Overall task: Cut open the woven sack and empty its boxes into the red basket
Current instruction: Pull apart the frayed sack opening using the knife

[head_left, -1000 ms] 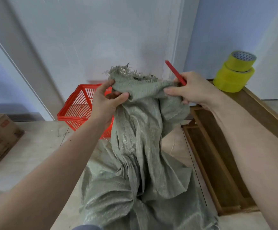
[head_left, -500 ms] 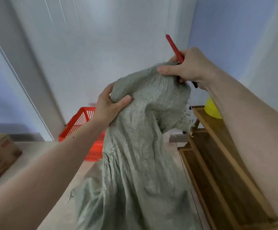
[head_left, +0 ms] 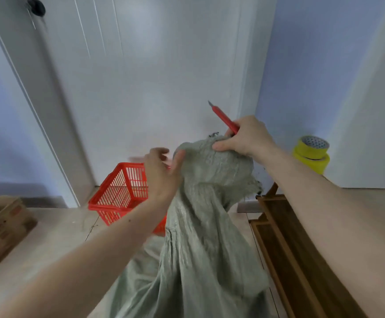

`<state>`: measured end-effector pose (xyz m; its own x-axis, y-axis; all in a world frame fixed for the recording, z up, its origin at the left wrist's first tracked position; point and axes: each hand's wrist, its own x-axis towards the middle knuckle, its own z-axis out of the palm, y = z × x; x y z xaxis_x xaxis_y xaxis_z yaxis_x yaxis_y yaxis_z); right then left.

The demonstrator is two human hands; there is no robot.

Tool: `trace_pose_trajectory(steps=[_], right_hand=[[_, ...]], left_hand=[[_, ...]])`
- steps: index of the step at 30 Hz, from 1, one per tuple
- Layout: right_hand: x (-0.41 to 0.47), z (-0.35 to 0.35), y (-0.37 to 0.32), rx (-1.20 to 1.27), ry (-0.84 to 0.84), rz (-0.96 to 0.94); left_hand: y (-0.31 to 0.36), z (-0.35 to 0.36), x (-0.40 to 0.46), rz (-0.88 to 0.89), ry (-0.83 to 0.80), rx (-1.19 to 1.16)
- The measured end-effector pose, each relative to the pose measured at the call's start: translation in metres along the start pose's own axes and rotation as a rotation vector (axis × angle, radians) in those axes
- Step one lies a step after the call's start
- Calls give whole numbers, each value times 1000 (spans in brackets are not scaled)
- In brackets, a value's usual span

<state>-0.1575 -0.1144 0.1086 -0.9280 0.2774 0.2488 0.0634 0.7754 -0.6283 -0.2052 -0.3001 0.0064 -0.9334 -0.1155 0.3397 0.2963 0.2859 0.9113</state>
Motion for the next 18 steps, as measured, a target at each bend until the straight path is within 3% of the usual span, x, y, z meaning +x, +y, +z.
trace_pose_trajectory(steps=[4,6,11,14,18], right_hand=[[-22,40,17,106,-53,-7],[-34,58,24,205,-97,6],[-62,91,41,579,-260,271],[-70,100,58,765,-188,417],[-83,112,76,599,-76,448]], left_hand=[[0,17,-36,-512,-289,-548],[-4,20,-42,-651,-404,-713],[-37,25,-52,-719,-374,-626],[-60,24,-61,-752,-276,-651],[-72,19,-73,-725,-323,-758]])
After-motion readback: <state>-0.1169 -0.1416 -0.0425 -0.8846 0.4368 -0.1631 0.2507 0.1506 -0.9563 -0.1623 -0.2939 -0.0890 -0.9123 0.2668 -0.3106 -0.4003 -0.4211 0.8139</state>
